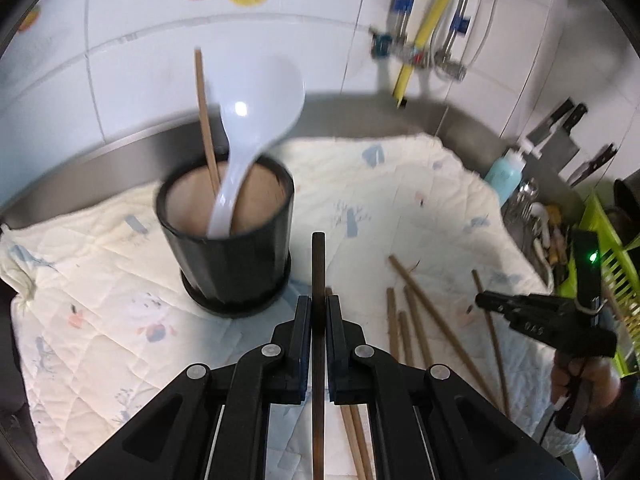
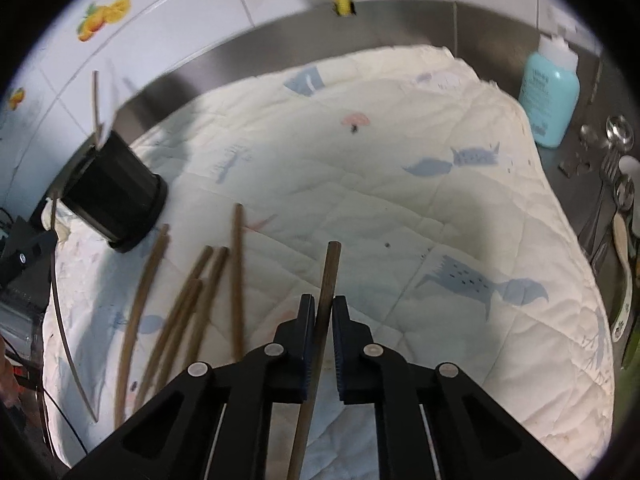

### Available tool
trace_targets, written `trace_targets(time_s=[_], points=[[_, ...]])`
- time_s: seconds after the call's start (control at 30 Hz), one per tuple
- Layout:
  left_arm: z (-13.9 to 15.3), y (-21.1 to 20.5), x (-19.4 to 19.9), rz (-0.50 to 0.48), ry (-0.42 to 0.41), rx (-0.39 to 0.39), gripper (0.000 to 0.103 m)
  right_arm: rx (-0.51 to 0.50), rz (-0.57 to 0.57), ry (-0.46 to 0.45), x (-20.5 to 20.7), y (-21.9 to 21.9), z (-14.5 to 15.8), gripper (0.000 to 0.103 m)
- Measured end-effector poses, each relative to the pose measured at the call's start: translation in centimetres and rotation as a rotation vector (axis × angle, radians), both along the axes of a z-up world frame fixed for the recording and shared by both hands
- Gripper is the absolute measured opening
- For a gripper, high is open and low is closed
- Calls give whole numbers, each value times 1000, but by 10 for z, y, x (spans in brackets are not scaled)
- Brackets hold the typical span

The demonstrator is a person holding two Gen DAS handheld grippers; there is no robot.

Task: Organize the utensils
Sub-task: 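Lower both held chopsticks into the black holder beside the rice paddle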

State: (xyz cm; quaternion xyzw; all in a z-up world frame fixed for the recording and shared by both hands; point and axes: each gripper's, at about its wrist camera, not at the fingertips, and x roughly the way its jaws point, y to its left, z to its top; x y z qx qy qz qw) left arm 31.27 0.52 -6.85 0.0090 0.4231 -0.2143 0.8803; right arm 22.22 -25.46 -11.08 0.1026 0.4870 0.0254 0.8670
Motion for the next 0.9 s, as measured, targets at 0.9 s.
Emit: trace_targets(time_s=[0.9], points=[[198, 92, 37, 236, -498, -248, 6, 70, 116, -443, -13, 48, 163, 9]])
